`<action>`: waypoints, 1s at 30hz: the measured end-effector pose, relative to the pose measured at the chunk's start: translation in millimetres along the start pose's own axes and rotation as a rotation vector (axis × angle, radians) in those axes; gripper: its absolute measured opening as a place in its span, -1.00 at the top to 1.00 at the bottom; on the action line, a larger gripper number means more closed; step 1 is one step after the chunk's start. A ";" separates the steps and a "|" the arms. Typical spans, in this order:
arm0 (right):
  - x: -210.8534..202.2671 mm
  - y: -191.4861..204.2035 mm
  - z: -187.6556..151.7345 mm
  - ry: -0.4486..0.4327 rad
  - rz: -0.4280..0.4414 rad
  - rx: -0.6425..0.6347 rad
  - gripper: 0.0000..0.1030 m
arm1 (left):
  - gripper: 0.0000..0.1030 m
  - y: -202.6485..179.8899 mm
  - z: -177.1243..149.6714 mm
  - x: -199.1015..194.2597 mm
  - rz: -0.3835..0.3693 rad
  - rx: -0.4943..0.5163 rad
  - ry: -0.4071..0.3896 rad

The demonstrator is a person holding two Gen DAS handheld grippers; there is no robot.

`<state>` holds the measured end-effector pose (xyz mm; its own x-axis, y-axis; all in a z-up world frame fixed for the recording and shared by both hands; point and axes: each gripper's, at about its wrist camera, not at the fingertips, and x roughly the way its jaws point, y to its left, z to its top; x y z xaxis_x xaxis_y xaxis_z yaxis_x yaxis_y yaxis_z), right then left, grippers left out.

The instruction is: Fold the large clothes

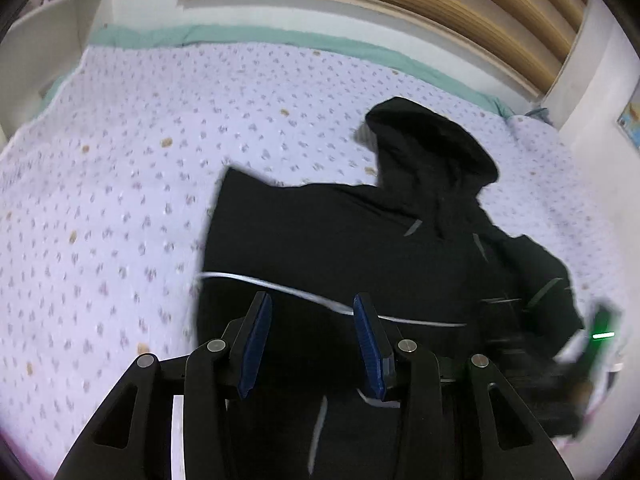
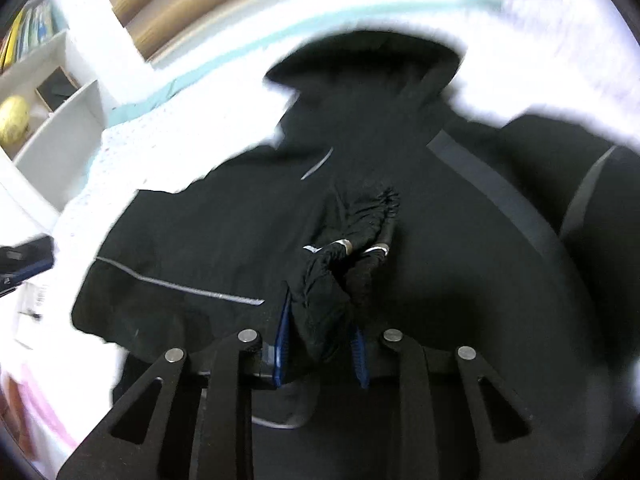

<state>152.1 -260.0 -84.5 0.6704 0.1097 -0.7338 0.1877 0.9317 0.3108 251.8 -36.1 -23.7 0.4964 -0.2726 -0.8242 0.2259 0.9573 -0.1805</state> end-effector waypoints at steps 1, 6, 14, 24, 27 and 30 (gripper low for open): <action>-16.2 -9.5 7.0 -0.040 -0.069 -0.033 0.42 | 0.16 1.6 -1.3 9.9 -0.028 -0.014 -0.004; -54.7 -47.1 21.9 -0.156 -0.383 -0.138 0.42 | 0.16 -7.1 -7.8 51.7 -0.113 -0.008 -0.001; -2.0 -68.5 5.9 -0.044 -0.475 -0.247 0.42 | 0.16 -31.9 -35.4 128.2 -0.049 0.117 0.057; 41.4 -77.8 -26.9 -0.037 -0.546 -0.305 0.35 | 0.14 -41.7 -53.0 139.9 0.012 0.199 -0.038; 36.4 -78.0 -26.0 -0.019 -0.520 -0.295 0.27 | 0.14 -51.5 -52.6 130.4 0.044 0.224 -0.027; 4.1 -87.8 -17.9 0.036 -0.355 -0.187 0.05 | 0.14 -69.5 -52.6 107.0 -0.032 0.239 -0.027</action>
<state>125.5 -335.2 -125.6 0.5611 -0.2217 -0.7975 0.2672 0.9604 -0.0790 245.1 -126.8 -127.5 0.5075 -0.3079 -0.8048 0.4325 0.8988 -0.0711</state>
